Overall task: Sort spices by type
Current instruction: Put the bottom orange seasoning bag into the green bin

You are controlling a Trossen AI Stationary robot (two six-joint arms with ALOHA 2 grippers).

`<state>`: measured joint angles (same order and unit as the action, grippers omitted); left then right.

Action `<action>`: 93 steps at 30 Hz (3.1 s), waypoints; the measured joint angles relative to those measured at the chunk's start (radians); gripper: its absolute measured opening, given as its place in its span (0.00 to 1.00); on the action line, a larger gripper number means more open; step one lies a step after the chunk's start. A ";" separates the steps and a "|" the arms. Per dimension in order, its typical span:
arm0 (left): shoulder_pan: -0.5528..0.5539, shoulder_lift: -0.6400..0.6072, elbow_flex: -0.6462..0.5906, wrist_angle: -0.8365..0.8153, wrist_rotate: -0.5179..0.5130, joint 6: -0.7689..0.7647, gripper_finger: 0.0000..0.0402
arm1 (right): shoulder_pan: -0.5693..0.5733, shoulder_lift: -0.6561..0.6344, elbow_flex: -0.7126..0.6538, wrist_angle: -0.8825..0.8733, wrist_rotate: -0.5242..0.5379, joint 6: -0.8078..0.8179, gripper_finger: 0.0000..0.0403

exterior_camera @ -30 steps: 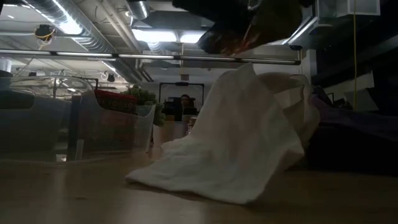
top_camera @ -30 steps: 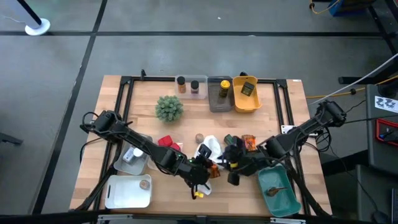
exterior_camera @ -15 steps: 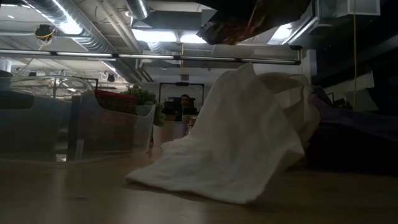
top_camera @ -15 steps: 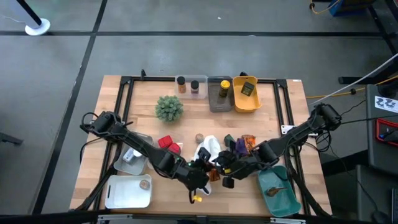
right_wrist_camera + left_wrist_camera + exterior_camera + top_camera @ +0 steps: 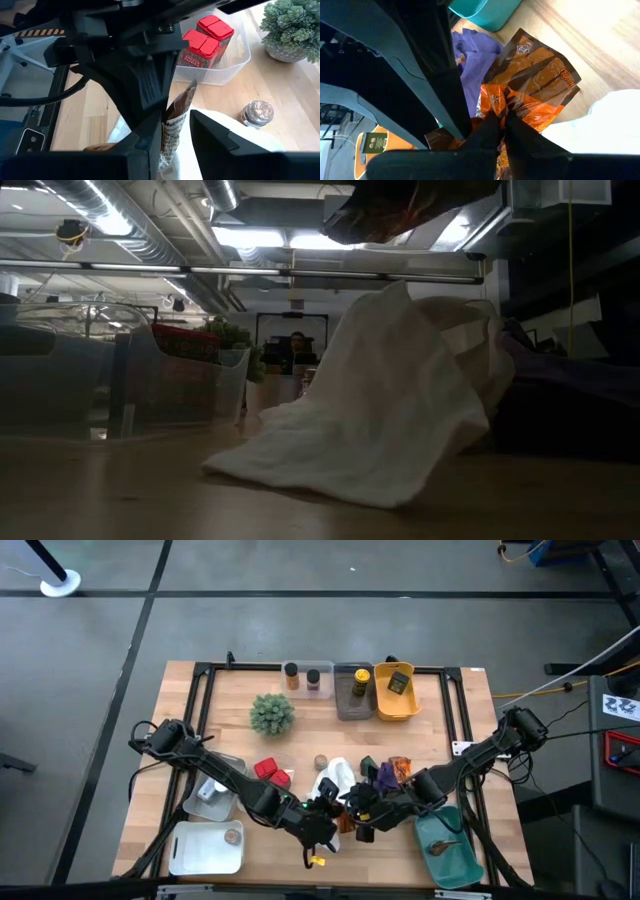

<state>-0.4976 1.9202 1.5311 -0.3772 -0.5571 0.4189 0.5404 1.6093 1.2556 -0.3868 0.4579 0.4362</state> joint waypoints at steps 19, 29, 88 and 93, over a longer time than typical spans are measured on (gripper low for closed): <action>-0.001 0.000 -0.001 0.003 -0.008 -0.065 0.02 | 0.001 0.043 0.000 0.016 0.019 -0.001 0.26; -0.008 0.000 -0.001 0.001 -0.014 -0.094 0.02 | 0.001 0.047 0.000 0.030 0.039 -0.034 0.26; 0.037 -0.002 0.001 0.049 0.008 -0.329 0.05 | 0.000 0.004 -0.001 -0.037 0.050 -0.093 0.00; 0.037 -0.001 0.000 0.068 0.008 -0.316 0.15 | 0.000 0.004 -0.001 -0.036 0.051 -0.093 0.00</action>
<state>-0.4605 1.9190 1.5307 -0.3088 -0.5491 0.1033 0.5404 1.6134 1.2549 -0.4225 0.5087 0.3428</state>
